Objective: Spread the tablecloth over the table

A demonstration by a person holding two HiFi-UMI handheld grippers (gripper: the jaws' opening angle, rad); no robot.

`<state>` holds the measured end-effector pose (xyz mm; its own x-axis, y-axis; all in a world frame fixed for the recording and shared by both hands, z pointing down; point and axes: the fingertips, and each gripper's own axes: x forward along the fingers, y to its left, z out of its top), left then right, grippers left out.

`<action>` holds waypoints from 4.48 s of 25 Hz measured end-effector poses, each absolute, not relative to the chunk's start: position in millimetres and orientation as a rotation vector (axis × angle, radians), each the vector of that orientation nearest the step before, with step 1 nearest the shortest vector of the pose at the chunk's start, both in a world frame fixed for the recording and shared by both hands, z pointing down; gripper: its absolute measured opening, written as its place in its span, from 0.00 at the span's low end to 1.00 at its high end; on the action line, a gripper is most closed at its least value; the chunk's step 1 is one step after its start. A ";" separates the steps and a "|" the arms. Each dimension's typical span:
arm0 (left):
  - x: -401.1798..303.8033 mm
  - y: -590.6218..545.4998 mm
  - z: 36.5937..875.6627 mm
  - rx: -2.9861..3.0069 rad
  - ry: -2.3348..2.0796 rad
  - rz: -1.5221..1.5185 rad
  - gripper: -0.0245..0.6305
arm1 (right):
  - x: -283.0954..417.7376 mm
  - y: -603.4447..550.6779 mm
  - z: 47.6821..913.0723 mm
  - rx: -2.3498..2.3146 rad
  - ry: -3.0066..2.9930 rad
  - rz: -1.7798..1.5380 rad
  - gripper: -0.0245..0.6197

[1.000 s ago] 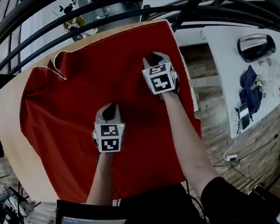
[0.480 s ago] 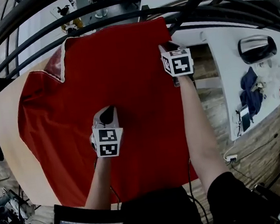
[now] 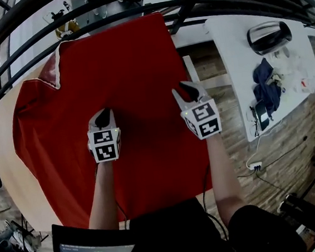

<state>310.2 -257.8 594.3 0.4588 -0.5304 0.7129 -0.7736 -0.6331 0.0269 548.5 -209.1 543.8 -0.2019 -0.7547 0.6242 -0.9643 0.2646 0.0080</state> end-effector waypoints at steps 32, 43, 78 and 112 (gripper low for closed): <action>373.5 177.4 608.2 2.527 -0.663 1.191 0.04 | 496.6 244.1 607.5 1.476 -1.957 0.533 0.11; 148.2 157.4 554.7 2.373 -1.070 0.890 0.04 | 268.2 166.6 532.2 1.183 -2.337 0.356 0.05; -258.8 111.9 594.2 1.887 -1.360 0.790 0.06 | -167.4 86.8 522.1 0.584 -2.459 0.510 0.05; -115.2 98.7 591.6 2.268 -0.977 0.971 0.45 | -20.8 119.1 480.4 1.214 -2.185 0.958 0.05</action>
